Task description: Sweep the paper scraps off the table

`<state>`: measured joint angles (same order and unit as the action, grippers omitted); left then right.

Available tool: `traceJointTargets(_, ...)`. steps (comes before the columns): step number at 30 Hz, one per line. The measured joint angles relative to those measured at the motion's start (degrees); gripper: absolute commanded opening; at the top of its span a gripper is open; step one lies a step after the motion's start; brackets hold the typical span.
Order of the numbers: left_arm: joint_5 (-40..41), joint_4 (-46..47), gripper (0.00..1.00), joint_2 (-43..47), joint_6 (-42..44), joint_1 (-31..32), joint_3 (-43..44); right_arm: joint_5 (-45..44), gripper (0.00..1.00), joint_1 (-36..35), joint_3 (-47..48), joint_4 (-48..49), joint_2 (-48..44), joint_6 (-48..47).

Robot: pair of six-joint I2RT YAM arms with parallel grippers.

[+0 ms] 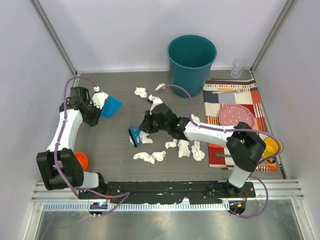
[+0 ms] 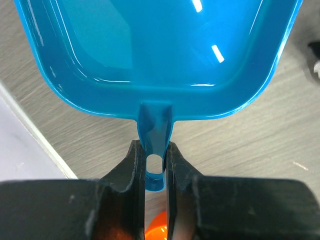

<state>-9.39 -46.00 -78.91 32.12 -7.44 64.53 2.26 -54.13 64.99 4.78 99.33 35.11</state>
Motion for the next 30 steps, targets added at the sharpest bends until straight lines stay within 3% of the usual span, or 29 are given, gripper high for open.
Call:
traceJointTargets(8,0.17,-7.28,0.00,0.26,9.38,4.26,-3.34,0.52,0.01,0.63,2.47,-5.25,-6.54,-5.31)
traceJointTargets(17,5.25,-13.03,0.00,1.77,19.41,4.44,-10.51,-7.04,0.01,1.25,4.87,-13.05,-16.94,-10.60)
traceJointTargets(25,11.58,-15.21,0.00,3.76,27.15,5.20,-14.64,-18.34,0.01,2.69,6.27,-23.21,-10.88,-12.11)
traceJointTargets(30,13.99,-14.23,0.00,4.02,27.69,11.17,-18.43,-18.40,0.01,2.73,8.59,-26.29,-3.54,-11.43)
